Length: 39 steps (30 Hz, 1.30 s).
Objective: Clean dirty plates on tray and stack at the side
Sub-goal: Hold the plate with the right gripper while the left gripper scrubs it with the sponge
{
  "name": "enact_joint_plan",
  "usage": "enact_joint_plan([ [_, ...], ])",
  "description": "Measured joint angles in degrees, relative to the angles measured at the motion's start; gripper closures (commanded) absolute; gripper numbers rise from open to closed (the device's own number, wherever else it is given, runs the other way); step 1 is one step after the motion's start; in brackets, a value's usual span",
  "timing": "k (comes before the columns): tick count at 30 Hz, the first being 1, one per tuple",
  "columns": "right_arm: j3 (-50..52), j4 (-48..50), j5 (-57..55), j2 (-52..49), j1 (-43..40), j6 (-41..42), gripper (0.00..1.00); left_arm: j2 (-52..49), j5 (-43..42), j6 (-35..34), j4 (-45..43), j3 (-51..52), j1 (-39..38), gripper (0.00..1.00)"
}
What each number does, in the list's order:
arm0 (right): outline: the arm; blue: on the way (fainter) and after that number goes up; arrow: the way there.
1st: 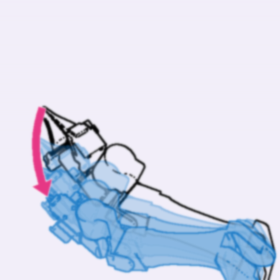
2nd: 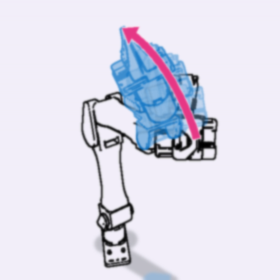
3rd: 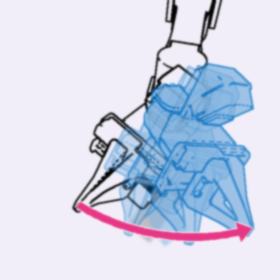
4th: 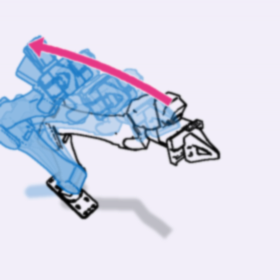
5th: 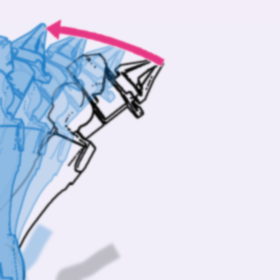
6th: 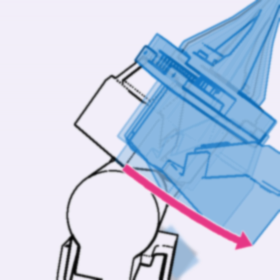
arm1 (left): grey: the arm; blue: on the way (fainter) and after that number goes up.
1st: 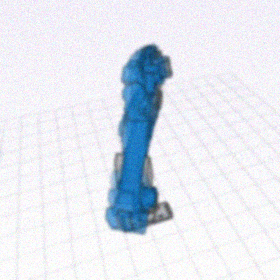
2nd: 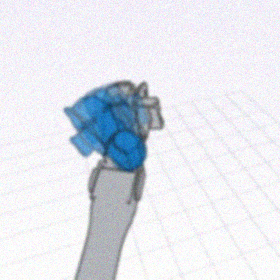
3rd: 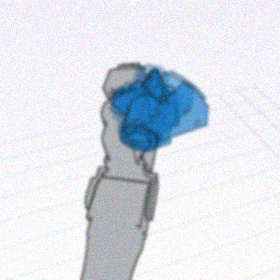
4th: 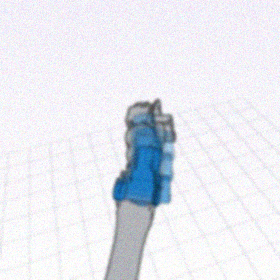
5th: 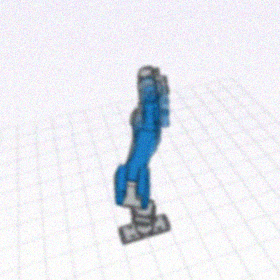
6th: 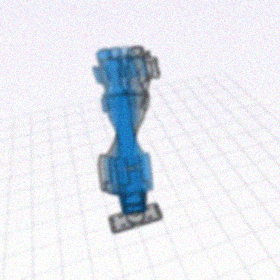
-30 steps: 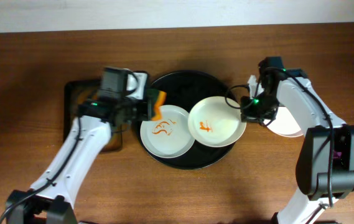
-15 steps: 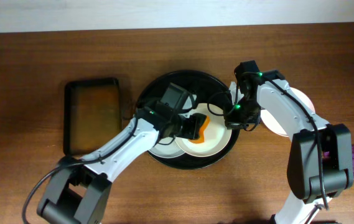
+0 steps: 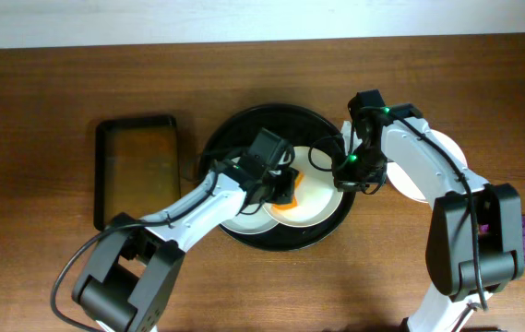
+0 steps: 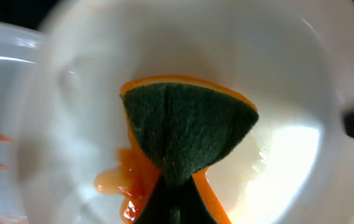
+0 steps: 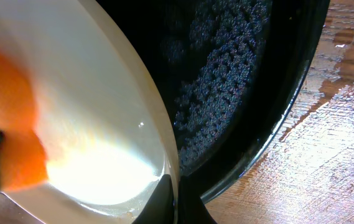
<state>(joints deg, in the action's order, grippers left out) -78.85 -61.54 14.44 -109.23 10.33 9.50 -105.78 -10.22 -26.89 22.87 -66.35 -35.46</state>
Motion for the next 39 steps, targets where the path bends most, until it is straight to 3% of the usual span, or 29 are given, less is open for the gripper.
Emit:
enact_joint_plan([
  [5, 0.0, -0.26, 0.0, 0.0, 0.0, 0.57, 0.96, -0.11, 5.09, 0.0, -1.07, 0.02, 1.49, 1.0],
  [15, 0.0, -1.07, -0.02, 0.0, 0.0, 0.57, 0.96, -0.85, 7.74, 0.0, -16.24, 0.13, 2.08, 1.0],
  [18, 0.0, -1.25, -0.72, 0.0, 0.0, 0.55, 0.96, 2.29, 8.37, 0.0, -14.29, 0.13, 5.33, 1.0],
  [22, -0.35, -1.68, -2.58, 0.0, 0.0, 0.63, 0.96, 13.07, 8.74, 0.0, -2.8, 0.02, 12.13, 1.0],
  [26, -6.86, -6.08, -11.69, 0.35, 0.0, 1.03, 0.96, 16.96, 9.16, 0.96, 6.75, 0.04, 19.1, 1.0],
  [31, -14.67, -12.2, -26.51, 0.76, 1.46, 1.57, 0.96, 17.09, 6.38, 3.85, 7.87, 0.07, 20.52, 1.0],
  [35, -14.71, -13.51, -43.21, 0.76, 10.4, 3.61, 0.96, 17.09, 4.52, 4.83, 7.89, 0.07, 20.5, 1.0],
  [39, -14.71, -13.49, -50.99, 0.76, 17.49, 4.92, 0.96, 17.09, 2.45, 4.83, 8.02, 0.07, 20.5, 1.0],
])
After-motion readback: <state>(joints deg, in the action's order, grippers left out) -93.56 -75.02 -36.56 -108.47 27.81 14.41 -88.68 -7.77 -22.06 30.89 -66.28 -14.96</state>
